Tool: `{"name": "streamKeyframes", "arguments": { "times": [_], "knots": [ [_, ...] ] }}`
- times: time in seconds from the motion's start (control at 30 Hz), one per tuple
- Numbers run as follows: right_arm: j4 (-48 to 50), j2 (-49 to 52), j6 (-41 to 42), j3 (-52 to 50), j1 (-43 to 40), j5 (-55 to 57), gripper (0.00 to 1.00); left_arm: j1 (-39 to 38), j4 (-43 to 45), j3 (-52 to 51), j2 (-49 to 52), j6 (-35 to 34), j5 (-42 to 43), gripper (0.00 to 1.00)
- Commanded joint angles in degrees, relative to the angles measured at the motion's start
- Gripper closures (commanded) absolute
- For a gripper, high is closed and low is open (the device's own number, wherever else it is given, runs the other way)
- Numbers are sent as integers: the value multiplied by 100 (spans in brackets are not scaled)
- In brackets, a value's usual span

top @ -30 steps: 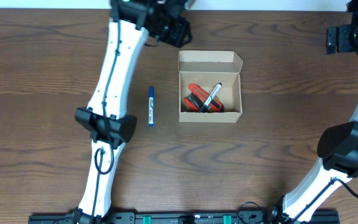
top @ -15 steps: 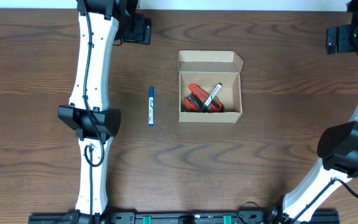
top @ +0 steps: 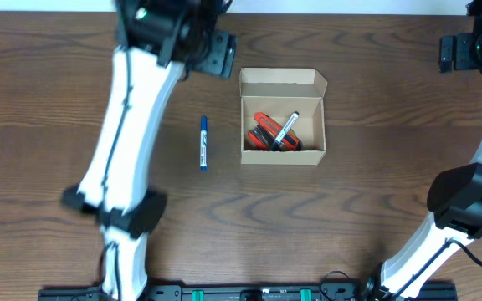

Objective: Pack container
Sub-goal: 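Lift the left gripper out and move toward the blue-capped marker, then lower the left gripper and grasp the blue-capped marker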

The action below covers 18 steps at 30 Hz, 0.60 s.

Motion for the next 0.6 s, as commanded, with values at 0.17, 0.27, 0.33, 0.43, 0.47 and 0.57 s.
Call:
{"name": "streamKeyframes", "arguments": {
  "times": [0.17, 0.27, 0.33, 0.43, 0.47, 0.57],
  "knots": [
    [-9, 61, 79, -22, -46, 0, 1, 22, -269, -2861, -1899, -702, -780, 16],
    [-9, 61, 79, -22, -46, 0, 1, 22, 481, -3626, -2181, -680, -699, 15],
    [-9, 61, 79, -22, -46, 0, 1, 24, 920, -4063, -2199, -599, -479, 14],
    [-9, 61, 79, -22, -46, 0, 1, 28, 1788, -4999, -2144, -625, -203, 14],
    [-9, 61, 79, -22, -46, 0, 1, 31, 2103, -5307, -2124, -691, -109, 14],
    [-9, 61, 79, -22, -46, 0, 1, 105, 3027, -6159, -2076, -1034, 175, 14]
  ]
}}
